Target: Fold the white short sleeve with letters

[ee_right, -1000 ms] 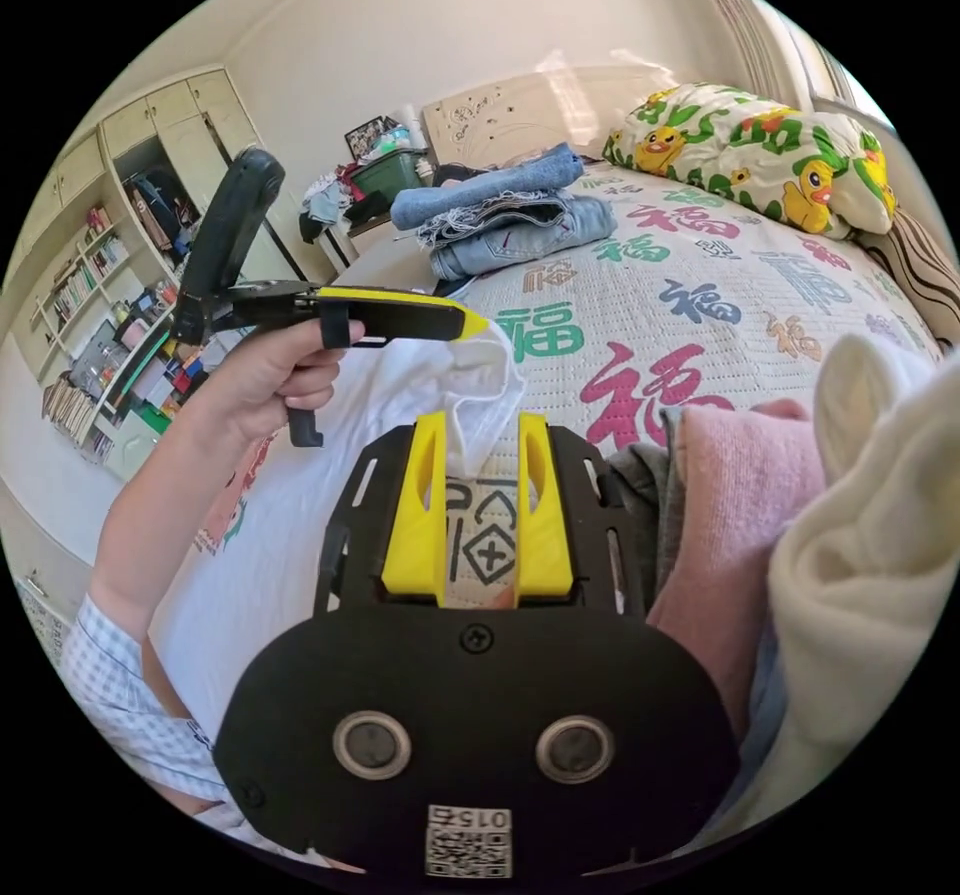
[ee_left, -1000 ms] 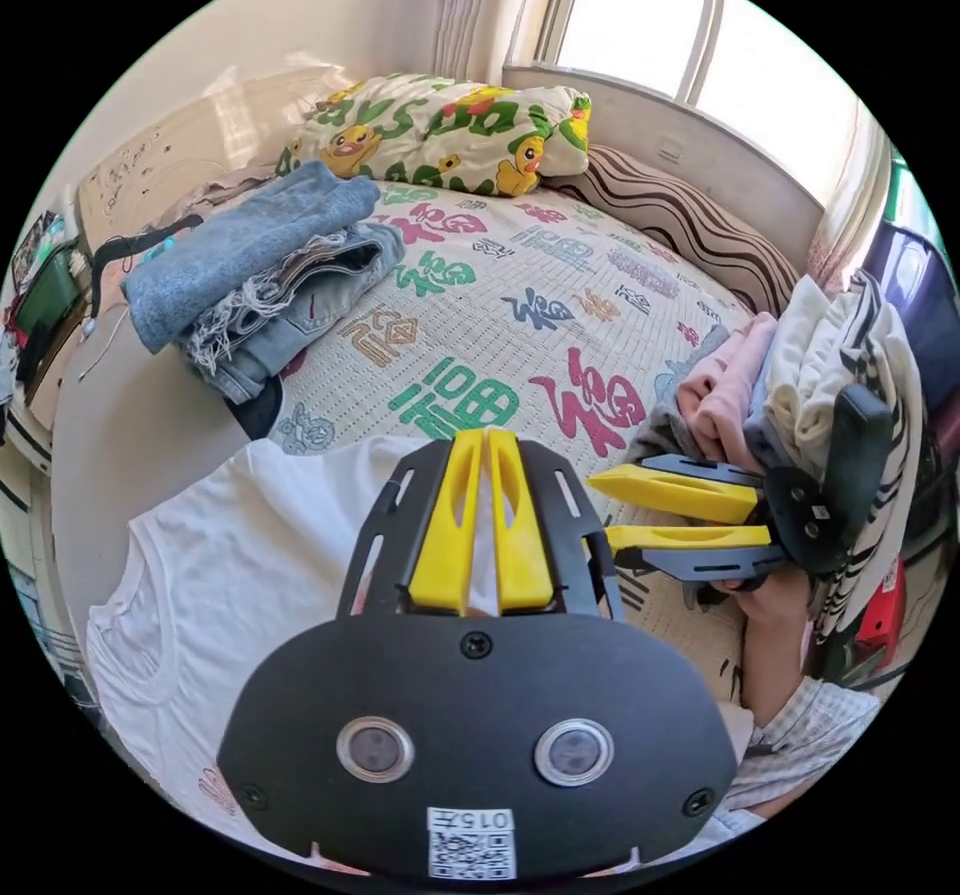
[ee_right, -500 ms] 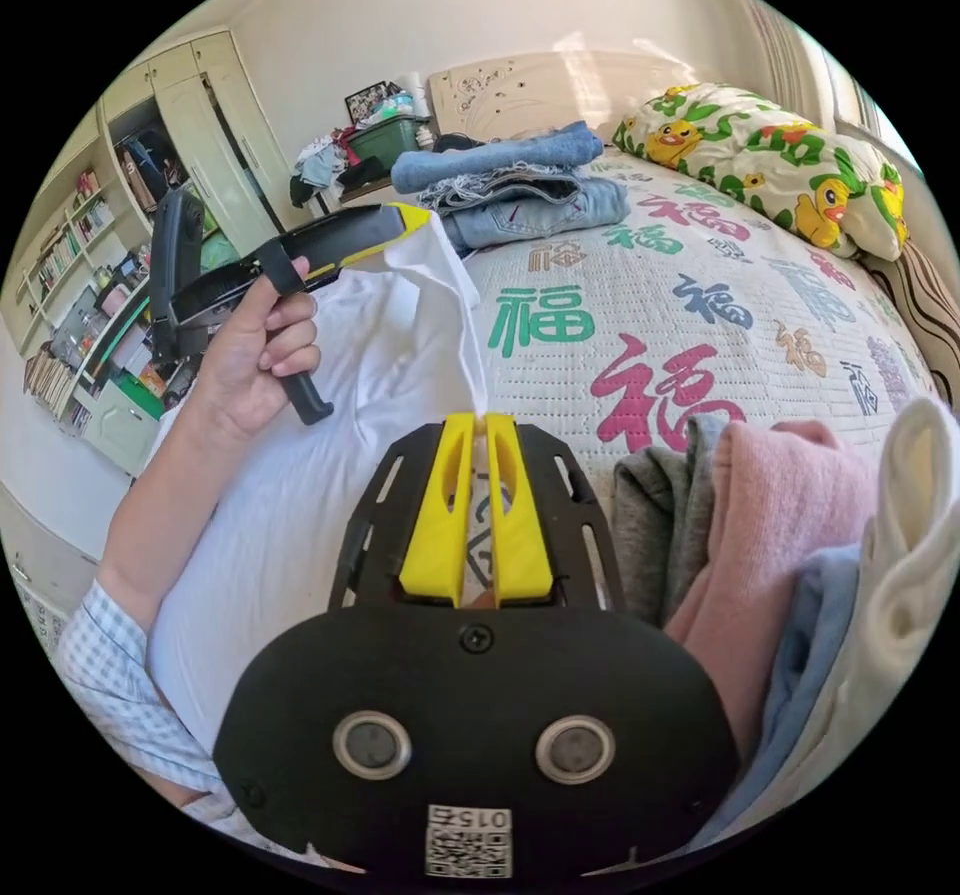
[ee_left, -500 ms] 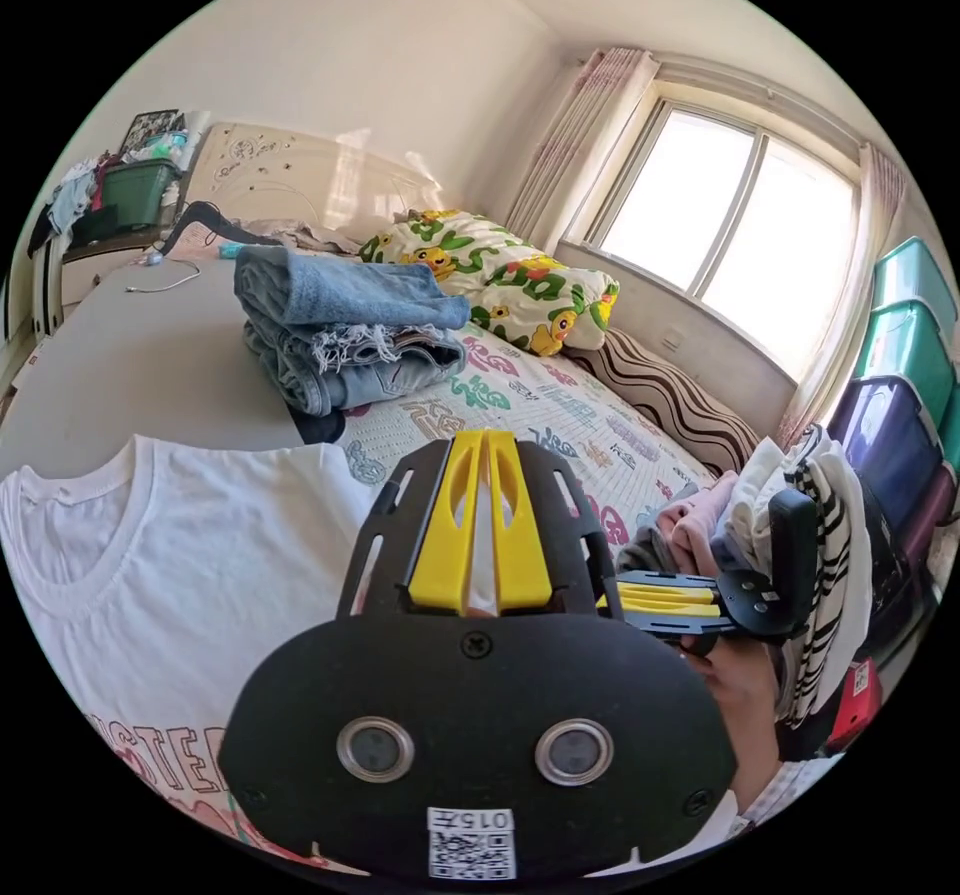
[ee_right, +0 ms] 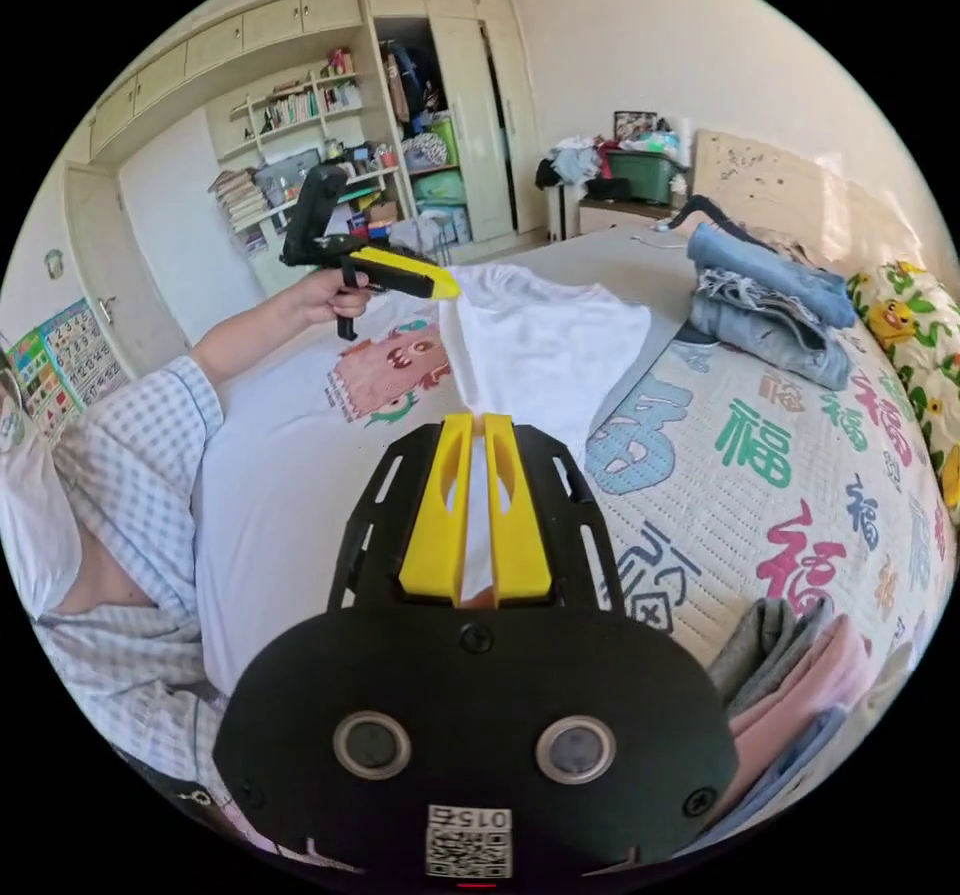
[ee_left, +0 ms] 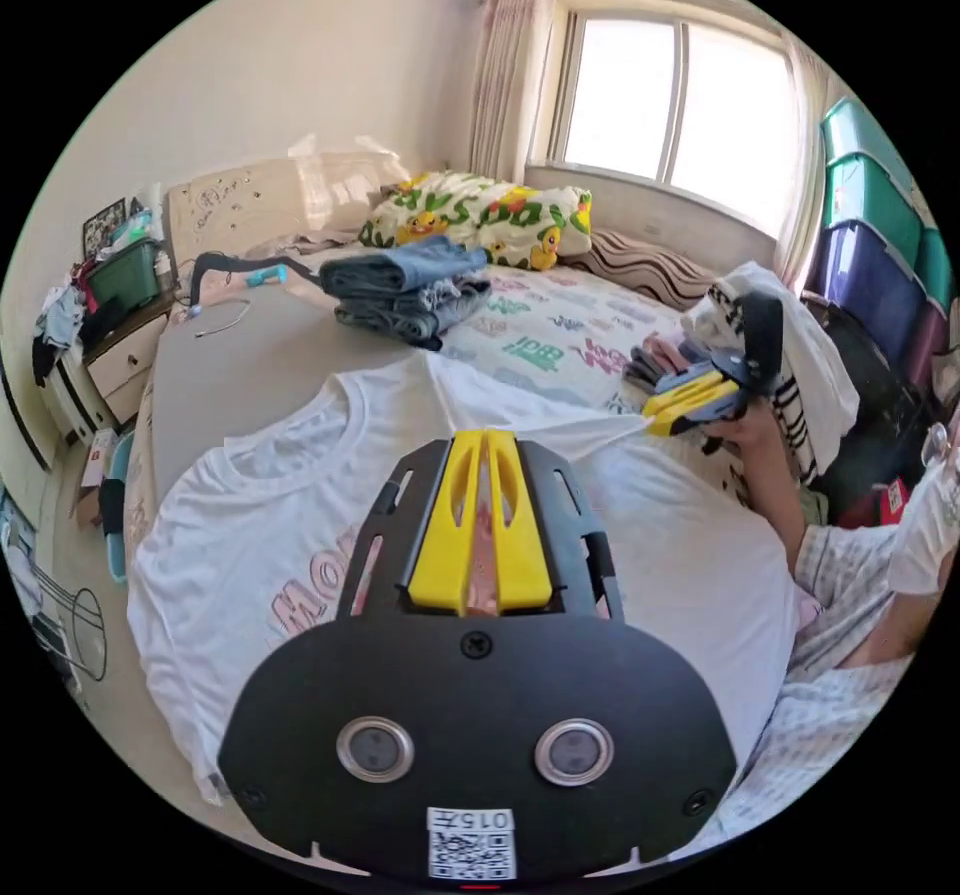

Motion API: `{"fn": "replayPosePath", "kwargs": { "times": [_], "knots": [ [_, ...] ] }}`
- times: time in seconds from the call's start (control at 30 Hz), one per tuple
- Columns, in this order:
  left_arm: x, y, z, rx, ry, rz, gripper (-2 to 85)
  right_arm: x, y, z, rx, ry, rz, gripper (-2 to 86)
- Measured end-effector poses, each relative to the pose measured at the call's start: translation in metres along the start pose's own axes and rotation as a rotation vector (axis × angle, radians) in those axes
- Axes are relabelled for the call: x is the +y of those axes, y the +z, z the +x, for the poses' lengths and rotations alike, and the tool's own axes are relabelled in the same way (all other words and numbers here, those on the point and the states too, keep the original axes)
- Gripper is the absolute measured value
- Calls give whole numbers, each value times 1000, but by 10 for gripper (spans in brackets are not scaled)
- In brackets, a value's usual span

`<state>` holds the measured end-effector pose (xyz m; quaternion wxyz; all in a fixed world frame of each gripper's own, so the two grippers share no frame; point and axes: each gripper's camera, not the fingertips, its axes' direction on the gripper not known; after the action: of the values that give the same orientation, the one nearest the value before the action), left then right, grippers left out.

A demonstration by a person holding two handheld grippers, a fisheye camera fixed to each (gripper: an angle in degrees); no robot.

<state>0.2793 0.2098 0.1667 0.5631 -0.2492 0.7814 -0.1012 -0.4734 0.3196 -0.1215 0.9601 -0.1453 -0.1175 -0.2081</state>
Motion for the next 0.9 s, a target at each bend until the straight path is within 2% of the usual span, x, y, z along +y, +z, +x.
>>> {"fn": "replayPosePath", "kwargs": {
  "times": [0.1,0.23,0.47,0.6,0.77,0.9],
  "knots": [
    [21,-12,-10,31,13,-46,34,3,4,-7,12,-10,-82,55],
    [-2,-27,-34,53,-56,46,67,24,-31,-3,157,57,94,72],
    [-98,103,-97,-15,-276,-60,83,17,17,2,297,93,-93,87],
    [-127,168,-113,-64,-329,-156,77,16,20,-3,293,80,-90,69],
    [-147,195,-114,-90,-314,-193,47,16,20,-2,319,106,-83,2],
    [-157,198,-115,-116,-318,-196,52,17,24,1,373,120,-163,-6]
  ]
}}
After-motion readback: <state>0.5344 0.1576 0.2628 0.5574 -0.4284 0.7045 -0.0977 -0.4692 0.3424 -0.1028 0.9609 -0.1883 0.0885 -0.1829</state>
